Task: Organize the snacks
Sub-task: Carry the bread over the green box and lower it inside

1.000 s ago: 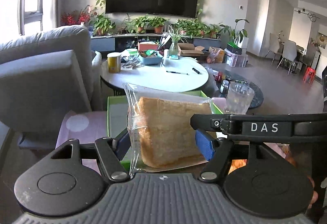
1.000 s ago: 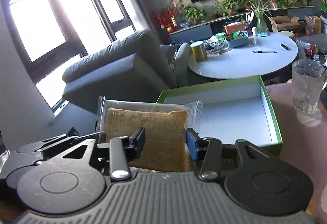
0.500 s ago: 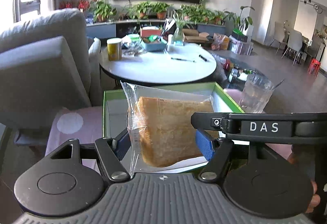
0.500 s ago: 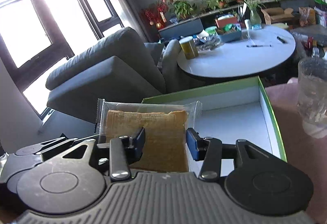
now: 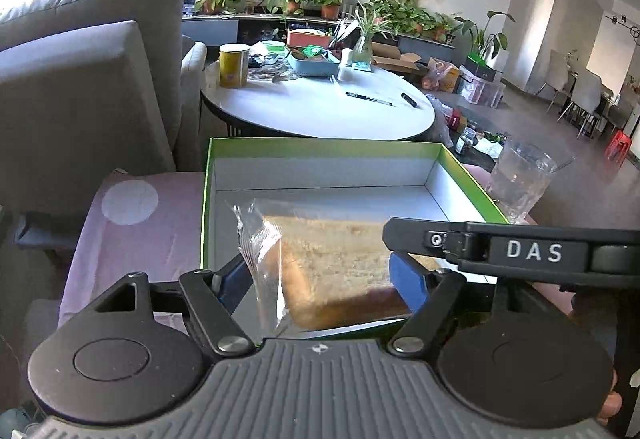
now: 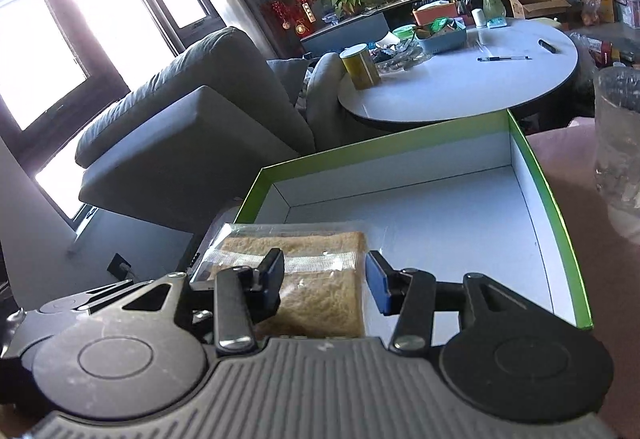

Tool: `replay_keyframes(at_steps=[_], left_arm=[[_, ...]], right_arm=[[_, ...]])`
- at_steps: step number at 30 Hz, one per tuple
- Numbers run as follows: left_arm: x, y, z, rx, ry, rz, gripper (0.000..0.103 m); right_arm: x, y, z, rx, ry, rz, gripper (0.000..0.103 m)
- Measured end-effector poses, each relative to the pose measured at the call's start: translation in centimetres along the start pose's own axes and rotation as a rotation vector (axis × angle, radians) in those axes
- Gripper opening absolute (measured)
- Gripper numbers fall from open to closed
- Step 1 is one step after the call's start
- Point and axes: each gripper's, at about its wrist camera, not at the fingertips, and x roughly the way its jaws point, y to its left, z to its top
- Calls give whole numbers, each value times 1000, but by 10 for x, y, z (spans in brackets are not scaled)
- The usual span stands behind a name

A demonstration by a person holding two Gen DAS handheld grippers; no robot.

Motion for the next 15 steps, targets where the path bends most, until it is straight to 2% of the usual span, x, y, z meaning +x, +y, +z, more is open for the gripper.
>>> replay_keyframes(at_steps=[8,11,15], left_arm=[[-16,3,2,-18,-38,37,76],[-23,1,1,10,-60,64,77],[-33,-2,-2,19,-69,57,78]], right_arm=[[-10,1,2,3,-35,1,47],[-15,2,3,-4,-44,2,47],[-20,5,1,-7,-48,6,47]])
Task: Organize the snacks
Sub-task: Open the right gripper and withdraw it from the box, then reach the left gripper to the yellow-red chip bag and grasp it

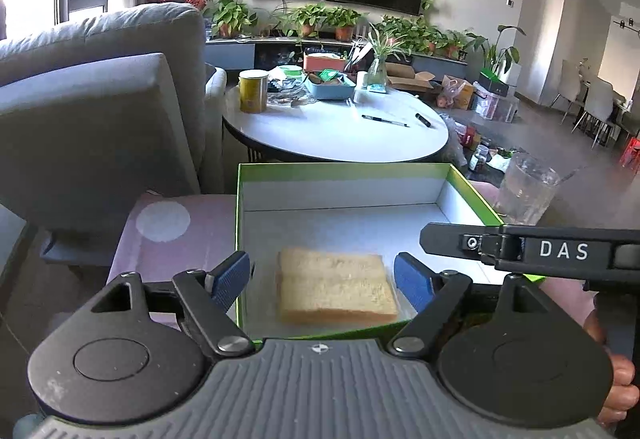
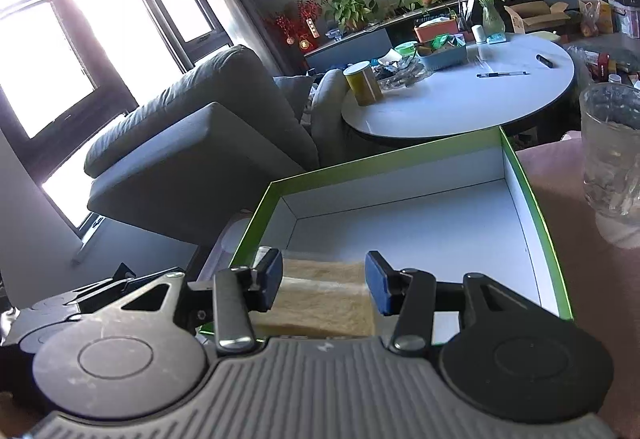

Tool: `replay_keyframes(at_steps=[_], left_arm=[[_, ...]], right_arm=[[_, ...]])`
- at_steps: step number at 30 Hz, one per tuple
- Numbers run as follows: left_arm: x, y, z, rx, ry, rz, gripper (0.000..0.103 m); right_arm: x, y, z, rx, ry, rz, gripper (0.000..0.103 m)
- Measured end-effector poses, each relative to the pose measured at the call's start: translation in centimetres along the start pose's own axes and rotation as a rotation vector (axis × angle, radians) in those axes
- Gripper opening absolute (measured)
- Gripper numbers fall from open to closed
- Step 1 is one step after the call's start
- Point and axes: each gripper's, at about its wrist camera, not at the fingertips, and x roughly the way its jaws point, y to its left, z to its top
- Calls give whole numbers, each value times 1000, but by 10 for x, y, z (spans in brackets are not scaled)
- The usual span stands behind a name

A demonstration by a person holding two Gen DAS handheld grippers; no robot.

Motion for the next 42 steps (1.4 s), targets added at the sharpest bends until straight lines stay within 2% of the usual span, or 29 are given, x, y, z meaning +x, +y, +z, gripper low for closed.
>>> replay_keyframes(at_steps=[24,32,42], left_arm=[[-59,-20,-22,13,-47,-25,83],[-77,-22,-34,7,-55,-12,85],[-85,-26,-47,-3,-46,-10,85]], right_arm=[[-47,7,-11,-11,-39,20,54],[-68,-5,-18,11,-50,14,55],[-84,-27,-30,44,-40,-39,57]])
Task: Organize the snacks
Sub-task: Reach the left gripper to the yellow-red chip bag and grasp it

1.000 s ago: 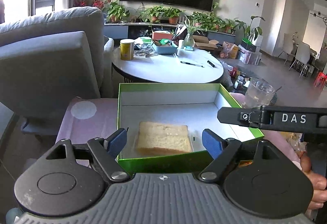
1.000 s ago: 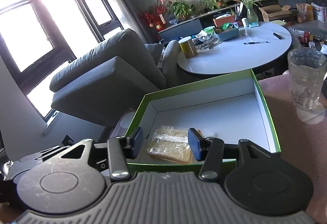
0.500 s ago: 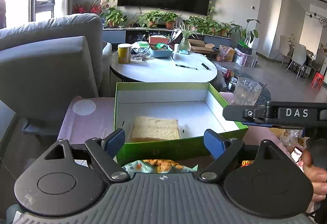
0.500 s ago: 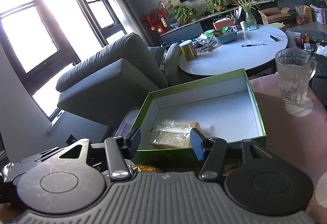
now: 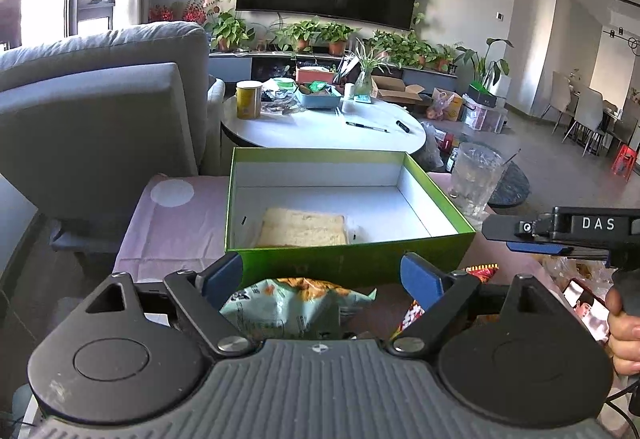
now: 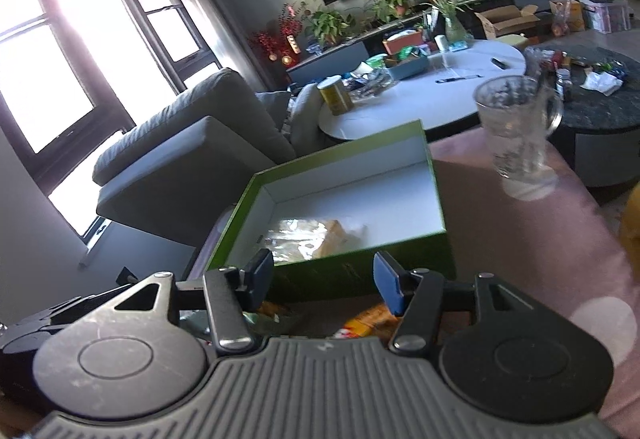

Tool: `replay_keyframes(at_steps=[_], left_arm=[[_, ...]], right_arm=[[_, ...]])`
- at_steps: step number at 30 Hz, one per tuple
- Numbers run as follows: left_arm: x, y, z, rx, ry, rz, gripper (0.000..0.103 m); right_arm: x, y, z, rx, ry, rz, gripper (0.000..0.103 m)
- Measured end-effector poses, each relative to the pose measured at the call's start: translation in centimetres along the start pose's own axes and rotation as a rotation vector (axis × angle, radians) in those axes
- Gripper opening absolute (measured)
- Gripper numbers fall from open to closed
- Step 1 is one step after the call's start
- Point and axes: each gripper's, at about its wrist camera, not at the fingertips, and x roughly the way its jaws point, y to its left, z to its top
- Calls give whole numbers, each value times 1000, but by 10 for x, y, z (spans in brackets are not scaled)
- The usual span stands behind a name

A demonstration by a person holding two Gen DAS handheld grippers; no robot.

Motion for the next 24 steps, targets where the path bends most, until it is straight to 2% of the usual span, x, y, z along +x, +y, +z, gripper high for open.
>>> replay_keyframes(at_steps=[8,11,22,24], left_arm=[[1,-6,-12,11,33,1,85],[5,-13,-17,22,57,-23,85],[23,-75,-49,218,166,-175,86],[29,-84,-53,248,183,-185,86]], right_arm=[[-4,-7,-10,-12,26,9,58],[-2,-9,-13,-25,35,1,58],[11,-38,-14,26,58,-84,58],[13,-41,-15,36,61,-90,62]])
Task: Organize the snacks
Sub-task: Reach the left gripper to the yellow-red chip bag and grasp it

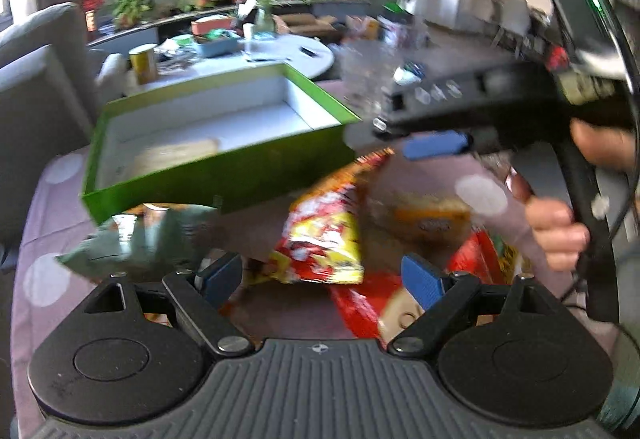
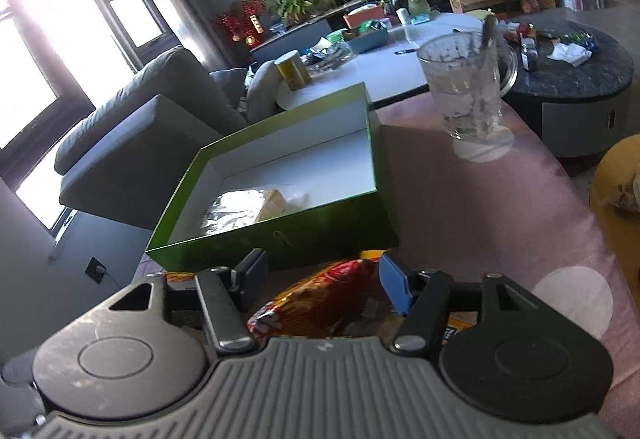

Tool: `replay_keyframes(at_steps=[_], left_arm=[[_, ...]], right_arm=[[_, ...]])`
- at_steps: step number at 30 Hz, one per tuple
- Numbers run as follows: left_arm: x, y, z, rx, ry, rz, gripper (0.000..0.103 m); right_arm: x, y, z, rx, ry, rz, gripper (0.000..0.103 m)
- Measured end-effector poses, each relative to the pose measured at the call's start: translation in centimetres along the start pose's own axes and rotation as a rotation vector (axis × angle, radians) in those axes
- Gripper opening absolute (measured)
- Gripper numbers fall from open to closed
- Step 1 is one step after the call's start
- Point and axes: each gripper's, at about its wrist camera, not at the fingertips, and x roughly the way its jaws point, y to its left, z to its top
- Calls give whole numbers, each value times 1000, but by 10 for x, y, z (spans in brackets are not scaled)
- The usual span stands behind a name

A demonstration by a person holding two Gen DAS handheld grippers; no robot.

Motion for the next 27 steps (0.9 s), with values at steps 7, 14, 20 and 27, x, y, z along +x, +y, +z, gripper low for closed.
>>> replay_keyframes(at_steps=[7,14,20,27], left_arm=[[22,-5,1,29,13,70,86],[19,13,6,1,-31,164,86],[12,38,15,-88,-75,218,86],[14,49,15,-126,-83,225,86]], right_arm=[[6,-6,1,14,10,-9,66],[6,-11,1,29,12,-12,67],[8,-10,2,28,15,-3,67],[15,-8,3,-18,20,11,67]])
